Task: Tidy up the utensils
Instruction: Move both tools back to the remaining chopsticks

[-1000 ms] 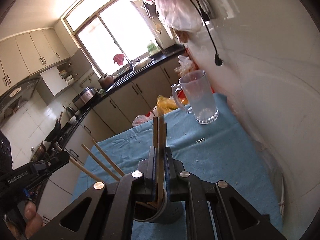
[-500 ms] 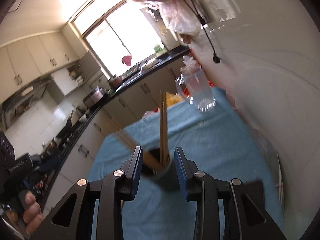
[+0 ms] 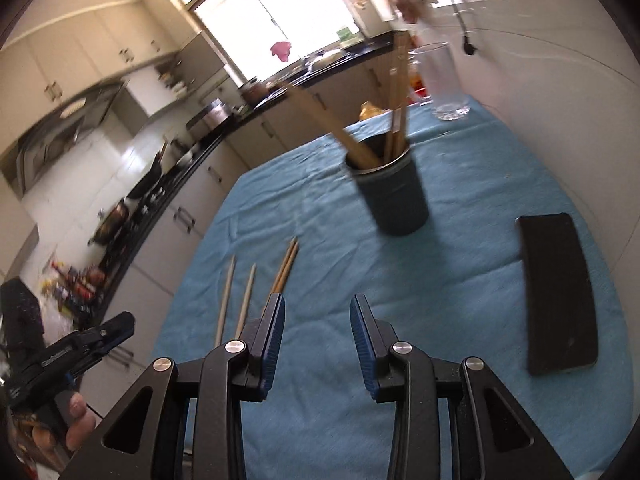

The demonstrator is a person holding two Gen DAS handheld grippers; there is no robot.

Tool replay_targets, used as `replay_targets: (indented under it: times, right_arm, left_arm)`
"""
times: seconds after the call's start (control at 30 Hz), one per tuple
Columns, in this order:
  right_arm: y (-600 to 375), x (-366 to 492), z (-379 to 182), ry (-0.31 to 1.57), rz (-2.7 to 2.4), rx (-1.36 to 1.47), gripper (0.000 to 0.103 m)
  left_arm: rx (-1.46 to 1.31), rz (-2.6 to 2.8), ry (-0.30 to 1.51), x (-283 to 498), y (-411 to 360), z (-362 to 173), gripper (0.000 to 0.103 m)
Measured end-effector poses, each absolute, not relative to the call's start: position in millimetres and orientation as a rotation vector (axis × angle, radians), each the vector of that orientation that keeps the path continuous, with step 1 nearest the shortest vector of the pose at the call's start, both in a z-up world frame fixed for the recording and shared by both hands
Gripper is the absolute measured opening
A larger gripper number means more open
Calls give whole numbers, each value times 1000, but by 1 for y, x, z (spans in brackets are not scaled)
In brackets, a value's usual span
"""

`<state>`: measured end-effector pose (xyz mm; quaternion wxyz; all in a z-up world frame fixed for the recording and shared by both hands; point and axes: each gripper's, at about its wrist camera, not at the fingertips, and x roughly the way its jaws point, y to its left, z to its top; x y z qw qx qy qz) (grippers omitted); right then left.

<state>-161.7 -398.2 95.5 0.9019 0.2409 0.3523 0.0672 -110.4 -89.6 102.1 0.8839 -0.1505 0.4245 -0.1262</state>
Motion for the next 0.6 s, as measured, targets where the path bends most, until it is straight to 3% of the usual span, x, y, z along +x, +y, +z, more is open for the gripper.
replay_targets:
  times: [0.23, 0.6]
  right_arm:
    - [-365, -154, 87, 783, 172, 450, 37]
    - [-367, -126, 54, 860, 145, 438, 37]
  left_arm:
    - [-356, -227, 956, -104, -60, 75, 38]
    - [-271, -242, 1059, -57, -76, 40, 38]
